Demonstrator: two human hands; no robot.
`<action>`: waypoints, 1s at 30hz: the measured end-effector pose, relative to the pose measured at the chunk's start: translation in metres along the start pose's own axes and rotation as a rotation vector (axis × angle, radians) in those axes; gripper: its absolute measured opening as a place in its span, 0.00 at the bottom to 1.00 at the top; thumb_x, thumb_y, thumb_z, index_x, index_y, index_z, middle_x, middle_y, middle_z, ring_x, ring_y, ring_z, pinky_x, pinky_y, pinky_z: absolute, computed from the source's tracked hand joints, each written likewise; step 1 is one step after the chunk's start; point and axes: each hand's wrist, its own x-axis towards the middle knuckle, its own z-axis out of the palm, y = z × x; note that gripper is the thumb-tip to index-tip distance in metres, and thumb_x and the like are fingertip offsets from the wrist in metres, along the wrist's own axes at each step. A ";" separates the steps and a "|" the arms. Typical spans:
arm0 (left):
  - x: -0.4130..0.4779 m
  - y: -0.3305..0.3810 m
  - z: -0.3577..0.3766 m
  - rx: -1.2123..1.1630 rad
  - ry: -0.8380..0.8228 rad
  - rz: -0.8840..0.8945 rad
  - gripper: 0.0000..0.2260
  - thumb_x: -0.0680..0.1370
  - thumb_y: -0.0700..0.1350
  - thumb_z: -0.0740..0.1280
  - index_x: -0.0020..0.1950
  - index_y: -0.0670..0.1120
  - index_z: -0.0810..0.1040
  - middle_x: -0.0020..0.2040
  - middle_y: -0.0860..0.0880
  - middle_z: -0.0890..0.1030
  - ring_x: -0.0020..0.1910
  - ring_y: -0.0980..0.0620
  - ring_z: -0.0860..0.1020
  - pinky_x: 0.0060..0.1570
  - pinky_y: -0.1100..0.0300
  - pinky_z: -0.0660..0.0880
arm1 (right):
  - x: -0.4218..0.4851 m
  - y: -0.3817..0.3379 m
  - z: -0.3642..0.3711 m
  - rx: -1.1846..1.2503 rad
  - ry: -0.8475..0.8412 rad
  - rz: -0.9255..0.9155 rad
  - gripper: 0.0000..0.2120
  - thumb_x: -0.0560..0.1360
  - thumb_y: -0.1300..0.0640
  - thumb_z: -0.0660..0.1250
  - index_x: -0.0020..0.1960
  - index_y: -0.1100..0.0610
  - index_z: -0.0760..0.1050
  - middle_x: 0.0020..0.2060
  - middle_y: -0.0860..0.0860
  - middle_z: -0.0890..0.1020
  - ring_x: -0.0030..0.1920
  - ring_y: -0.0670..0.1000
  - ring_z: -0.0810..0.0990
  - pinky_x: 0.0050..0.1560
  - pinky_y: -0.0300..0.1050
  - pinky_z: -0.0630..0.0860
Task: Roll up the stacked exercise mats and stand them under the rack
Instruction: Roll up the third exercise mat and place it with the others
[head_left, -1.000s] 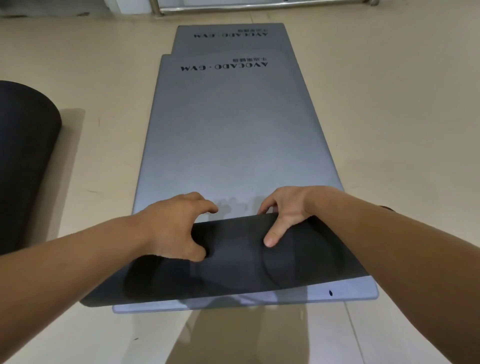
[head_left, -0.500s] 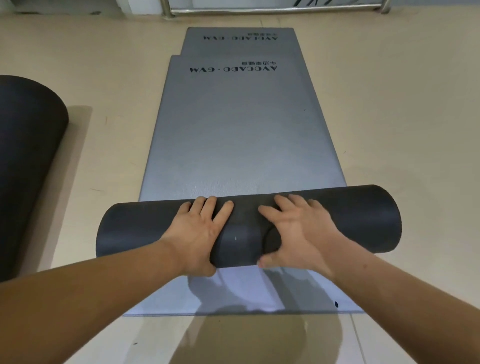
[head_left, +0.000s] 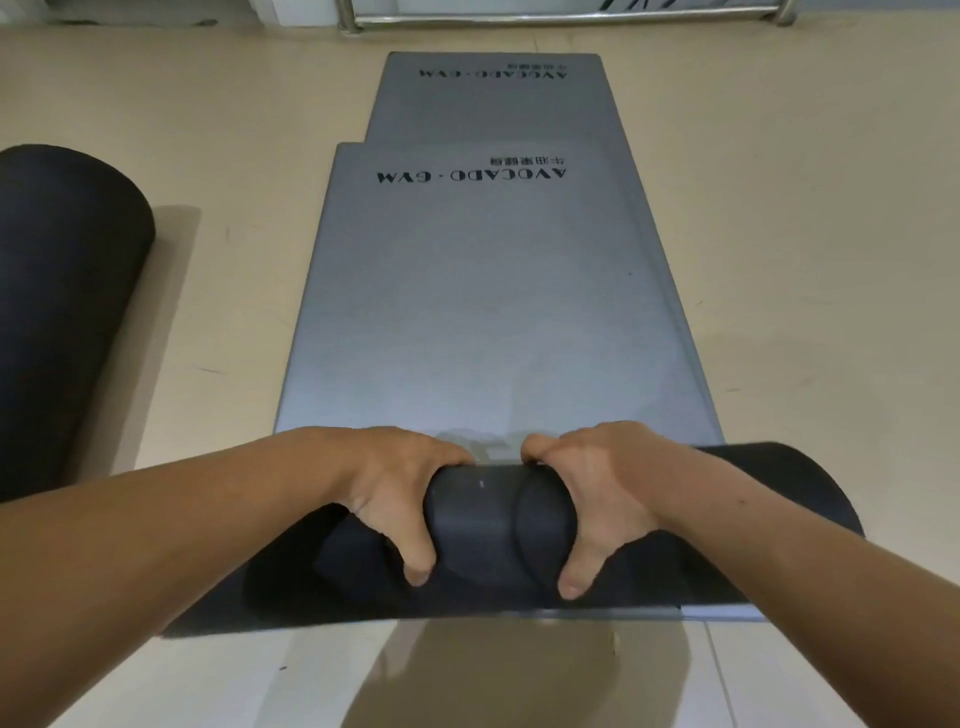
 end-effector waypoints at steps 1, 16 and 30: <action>-0.001 -0.002 0.004 -0.059 -0.044 0.001 0.34 0.59 0.54 0.85 0.61 0.67 0.74 0.53 0.62 0.81 0.53 0.56 0.81 0.52 0.54 0.82 | -0.001 0.002 -0.002 0.059 -0.059 -0.009 0.47 0.56 0.32 0.83 0.67 0.41 0.65 0.53 0.43 0.77 0.53 0.52 0.79 0.52 0.49 0.76; -0.022 0.026 0.041 0.518 0.432 -0.071 0.57 0.65 0.72 0.70 0.83 0.47 0.49 0.73 0.42 0.64 0.70 0.39 0.66 0.71 0.40 0.68 | 0.036 0.028 -0.054 0.057 0.347 0.181 0.38 0.63 0.33 0.81 0.69 0.41 0.71 0.63 0.44 0.76 0.61 0.52 0.78 0.58 0.53 0.78; -0.002 -0.003 0.002 0.390 0.436 0.032 0.41 0.62 0.68 0.74 0.71 0.60 0.64 0.53 0.57 0.79 0.48 0.51 0.80 0.48 0.52 0.79 | 0.010 -0.007 0.018 -0.237 0.441 0.120 0.48 0.63 0.26 0.68 0.76 0.45 0.57 0.62 0.53 0.74 0.60 0.59 0.75 0.61 0.58 0.70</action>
